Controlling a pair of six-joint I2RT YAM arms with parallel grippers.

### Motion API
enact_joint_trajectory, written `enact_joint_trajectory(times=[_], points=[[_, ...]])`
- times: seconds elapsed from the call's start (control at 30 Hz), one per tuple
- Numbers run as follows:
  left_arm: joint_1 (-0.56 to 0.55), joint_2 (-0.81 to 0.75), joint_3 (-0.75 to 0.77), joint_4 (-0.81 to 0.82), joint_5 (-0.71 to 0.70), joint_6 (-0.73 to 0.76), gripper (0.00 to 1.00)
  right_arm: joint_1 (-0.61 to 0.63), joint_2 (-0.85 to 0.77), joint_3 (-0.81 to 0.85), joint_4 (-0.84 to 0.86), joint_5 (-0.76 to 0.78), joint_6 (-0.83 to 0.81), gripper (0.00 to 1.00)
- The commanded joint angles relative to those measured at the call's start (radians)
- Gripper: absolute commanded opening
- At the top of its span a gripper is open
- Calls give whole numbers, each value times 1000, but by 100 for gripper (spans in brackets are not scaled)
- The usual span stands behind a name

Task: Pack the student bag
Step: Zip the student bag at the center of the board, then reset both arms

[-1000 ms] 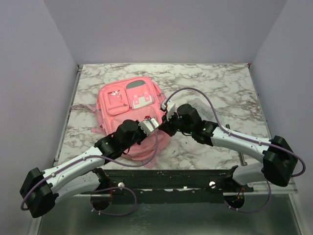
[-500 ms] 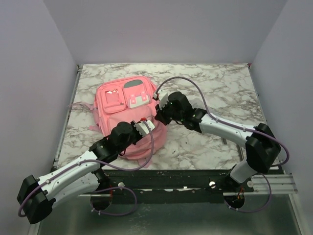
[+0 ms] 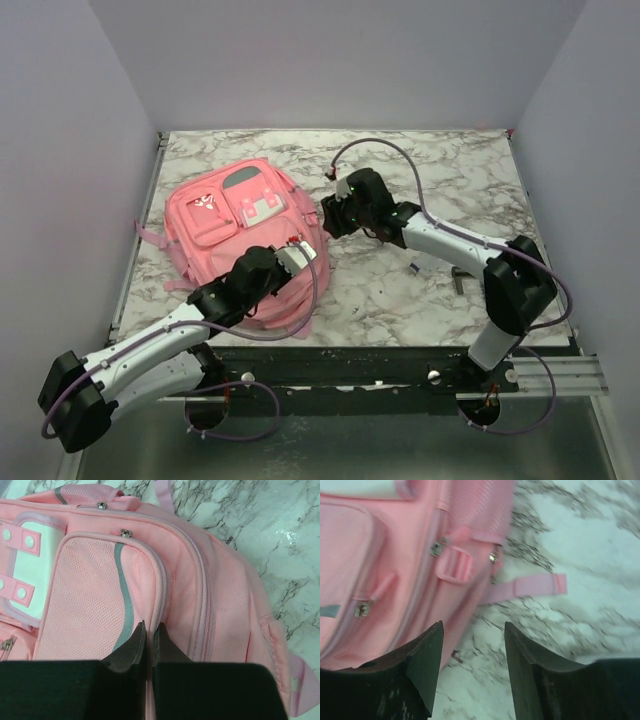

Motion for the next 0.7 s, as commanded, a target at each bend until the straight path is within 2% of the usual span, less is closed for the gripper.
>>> enact_joint_trajectory(times=[0.0,0.1,0.2,0.3,0.43,0.5,0.53,0.57,0.6,0.63,0.67], points=[[-11,109,110,64,23,-122,0,-49,-151,-95,-60,155,140,59],[-11,175,162,60,73,-176,2,-93,-238,-127,-157,229,202,70],[0,211,211,43,123,-234,14,-117,-338,-151,-247,283,212,74],[1,220,258,2,150,-269,38,-122,-476,-191,-281,377,219,83],[2,184,347,-91,136,-277,53,-123,-655,-201,-344,428,220,98],[2,148,390,-119,124,-274,58,-122,-730,-188,-369,444,216,100],[1,125,411,-129,113,-279,70,-122,-765,-180,-377,453,211,100],[1,107,438,-145,97,-288,78,-122,-791,-167,-388,462,210,100],[3,84,464,-160,86,-297,91,-122,-821,-155,-399,471,209,100],[3,64,499,-182,75,-307,98,-122,-843,-139,-409,483,206,100],[3,42,527,-199,66,-312,98,-122,-870,-126,-415,487,197,100]])
